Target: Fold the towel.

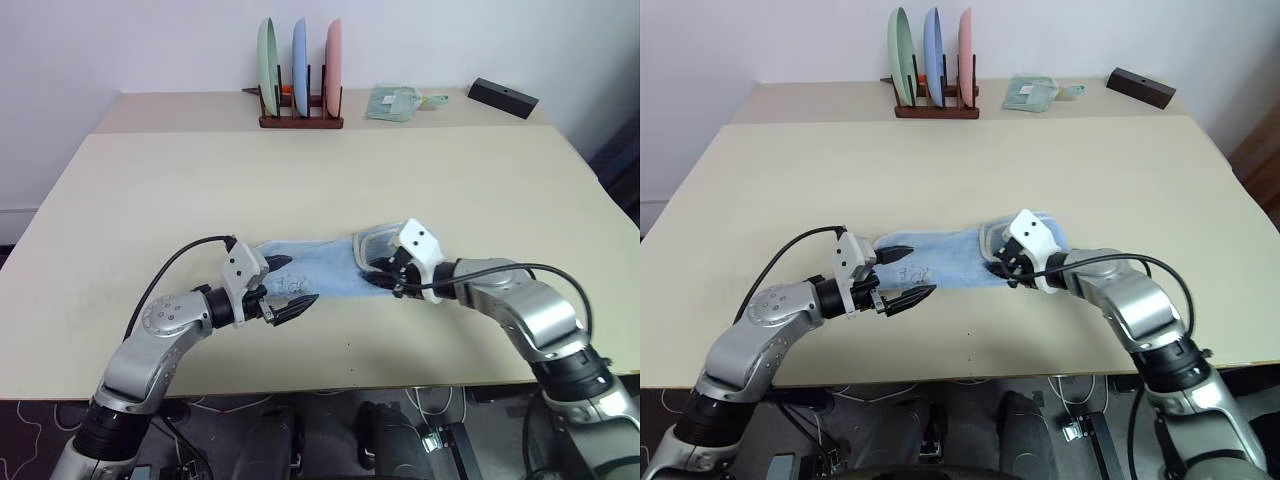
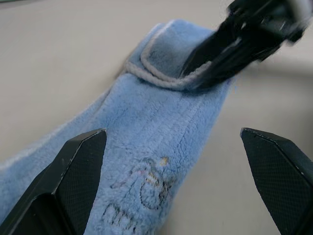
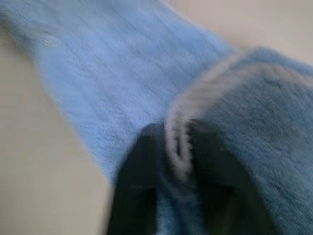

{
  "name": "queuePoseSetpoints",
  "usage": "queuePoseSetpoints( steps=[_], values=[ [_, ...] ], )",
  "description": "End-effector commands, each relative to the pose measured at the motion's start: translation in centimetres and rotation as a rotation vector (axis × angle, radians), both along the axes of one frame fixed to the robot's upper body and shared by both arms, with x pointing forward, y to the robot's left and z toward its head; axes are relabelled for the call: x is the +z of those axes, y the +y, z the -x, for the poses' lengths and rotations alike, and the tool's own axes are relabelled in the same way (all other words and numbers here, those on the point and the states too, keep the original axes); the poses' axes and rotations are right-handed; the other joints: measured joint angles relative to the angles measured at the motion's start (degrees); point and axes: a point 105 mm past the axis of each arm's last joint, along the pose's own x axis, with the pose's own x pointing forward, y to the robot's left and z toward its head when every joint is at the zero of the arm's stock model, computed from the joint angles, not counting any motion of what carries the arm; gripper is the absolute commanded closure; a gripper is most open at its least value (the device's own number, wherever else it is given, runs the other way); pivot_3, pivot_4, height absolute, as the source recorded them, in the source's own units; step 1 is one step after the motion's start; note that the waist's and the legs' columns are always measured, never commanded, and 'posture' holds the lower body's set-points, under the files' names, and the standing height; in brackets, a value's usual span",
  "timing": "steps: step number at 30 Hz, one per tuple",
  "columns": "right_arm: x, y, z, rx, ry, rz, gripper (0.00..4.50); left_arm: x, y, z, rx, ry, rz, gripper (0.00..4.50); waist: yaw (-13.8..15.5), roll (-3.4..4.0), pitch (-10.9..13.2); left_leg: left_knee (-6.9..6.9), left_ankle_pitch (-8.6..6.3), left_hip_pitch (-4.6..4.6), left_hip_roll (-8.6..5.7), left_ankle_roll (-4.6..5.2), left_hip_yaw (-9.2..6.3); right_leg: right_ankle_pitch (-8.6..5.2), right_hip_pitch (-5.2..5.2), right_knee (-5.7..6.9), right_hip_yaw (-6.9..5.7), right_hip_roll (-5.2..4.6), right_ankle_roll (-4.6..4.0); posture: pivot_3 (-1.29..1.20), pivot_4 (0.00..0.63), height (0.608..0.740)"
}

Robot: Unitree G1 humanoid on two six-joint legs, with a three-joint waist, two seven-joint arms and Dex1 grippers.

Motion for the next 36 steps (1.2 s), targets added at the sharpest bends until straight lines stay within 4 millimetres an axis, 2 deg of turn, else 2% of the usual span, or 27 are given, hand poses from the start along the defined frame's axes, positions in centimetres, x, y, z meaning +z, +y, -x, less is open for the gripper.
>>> queuePoseSetpoints(
  steps=[1, 4, 8, 10, 11, 14, 16, 19, 22, 23, 26, 29, 32, 33, 36],
  values=[
    [3.9, 0.1, 2.0, 0.118, -0.117, -0.088, 1.14, 0.8, 0.4, 0.6, 0.003, -0.017, 0.014, 0.0, -0.06, -0.01, 0.0, 0.0, 0.0, 0.0, 0.0, 0.0, 0.0, 0.0, 0.0, 0.0, 0.0, 0.0, 0.0, 0.0, 0.15, 0.737],
    [4.8, -1.5, 1.3, 0.048, -0.137, -0.153, 1.14, 0.0, 1.2, 1.1, 0.032, 0.017, -0.003, 0.0, -0.18, -0.02, 0.01, -0.01, -0.01, 0.05, 0.04, 0.01, 0.0, 0.0, 0.0, 0.02, 0.0, 0.01, 0.0, 0.0, 0.15, 0.737],
    [4.2, -4.7, -3.0, -0.217, -0.208, -0.166, 3.11, -1.2, 1.9, 1.9, 0.086, 0.081, -0.011, 0.0, -0.13, -0.02, 0.0, -0.02, -0.01, 0.1, 0.05, 0.0, 0.0, -0.09, 0.02, 0.04, 0.0, 0.0, -0.18, 0.0, 0.15, 0.737],
    [3.7, -5.0, -4.0, -0.267, -0.216, -0.19, 4.16, -1.5, 1.9, 2.3, 0.104, 0.103, -0.001, 0.0, -0.03, -0.01, 0.01, -0.03, -0.01, 0.1, 0.04, -0.01, 0.02, -0.09, 0.0, 0.05, 0.01, -0.01, -0.19, 0.0, 0.15, 0.737],
    [3.2, -5.1, -4.4, -0.283, -0.214, -0.203, 4.46, -1.5, 1.8, 2.7, 0.106, 0.116, 0.013, 0.0, -0.03, -0.01, 0.01, -0.04, 0.0, 0.08, 0.04, -0.01, 0.0, -0.1, 0.0, 0.08, 0.0, -0.01, -0.19, 0.0, 0.15, 0.737],
    [1.1, -5.2, -5.7, -0.332, -0.221, -0.218, 4.46, -1.5, 1.5, 3.7, 0.119, 0.152, 0.047, 0.0, -0.15, -0.01, 0.01, -0.06, 0.05, 0.08, 0.04, -0.1, 0.01, -0.04, 0.0, 0.06, 0.01, 0.0, -0.09, 0.0, 0.15, 0.737],
    [-0.3, -5.0, -5.8, -0.319, -0.237, -0.172, 4.46, -1.9, 1.6, 4.1, 0.137, 0.172, 0.042, 0.0, -0.13, 0.0, 0.01, -0.05, 0.07, 0.08, 0.03, -0.13, 0.03, -0.03, 0.01, 0.05, 0.01, 0.0, -0.07, 0.0, 0.15, 0.737],
    [-1.5, -4.7, -5.5, -0.29, -0.228, -0.158, 4.46, -2.3, 1.7, 4.2, 0.164, 0.19, 0.029, 0.0, -0.09, 0.01, 0.02, -0.05, 0.06, 0.09, 0.02, -0.12, 0.02, -0.06, 0.02, 0.06, 0.01, 0.0, -0.13, 0.0, 0.15, 0.737],
    [-4.6, -4.7, -4.5, -0.25, -0.202, -0.056, 4.46, -1.9, 1.6, 4.7, 0.222, 0.241, 0.121, 0.0, -0.16, 0.01, 0.01, -0.05, 0.04, 0.13, 0.03, -0.09, 0.01, -0.07, 0.06, 0.06, 0.01, 0.01, -0.14, 0.0, 0.15, 0.737],
    [-4.7, -4.7, -4.4, -0.25, -0.21, -0.053, 4.46, -1.7, 1.5, 4.9, 0.234, 0.258, 0.149, 0.0, -0.2, 0.01, 0.01, -0.05, 0.04, 0.13, 0.03, -0.09, 0.01, -0.07, 0.07, 0.06, 0.01, 0.01, -0.13, 0.0, 0.15, 0.737],
    [-1.6, -4.9, -5.0, -0.272, -0.295, -0.158, 4.46, -1.9, 1.8, 5.6, 0.266, 0.3, 0.163, 0.0, -0.21, 0.01, 0.0, -0.05, 0.04, 0.16, 0.04, -0.09, -0.01, -0.05, 0.09, 0.07, 0.02, 0.01, -0.09, 0.0, 0.15, 0.737],
    [1.8, -4.2, -4.6, -0.21, -0.341, -0.27, 3.62, -2.6, 2.3, 6.1, 0.315, 0.352, 0.161, 0.0, -0.14, 0.03, 0.01, -0.05, 0.03, 0.18, 0.04, -0.06, -0.03, -0.1, 0.09, 0.08, 0.02, 0.02, -0.19, 0.0, 0.15, 0.737],
    [4.7, -3.1, -3.7, -0.118, -0.385, -0.305, 2.15, -3.1, 2.9, 6.3, 0.38, 0.426, 0.217, 0.0, -0.17, 0.03, 0.01, -0.05, 0.01, 0.17, 0.04, -0.04, -0.04, -0.1, 0.08, 0.08, 0.02, 0.01, -0.2, 0.0, 0.15, 0.737],
    [5.3, -2.5, -3.2, -0.077, -0.382, -0.307, 1.52, -3.2, 3.0, 6.3, 0.403, 0.445, 0.242, 0.0, -0.16, 0.03, 0.01, -0.05, 0.01, 0.18, 0.05, -0.04, -0.07, -0.1, 0.08, 0.08, 0.02, 0.01, -0.2, 0.0, 0.15, 0.737],
    [5.6, -1.0, -1.9, 0.024, -0.363, -0.265, 0.04, -3.2, 3.6, 5.3, 0.487, 0.477, 0.309, 0.0, 0.04, 0.02, -0.01, -0.06, 0.01, 0.18, 0.05, -0.04, -0.14, -0.11, 0.11, 0.07, -0.02, 0.01, -0.2, 0.0, 0.15, 0.737]
  ],
)
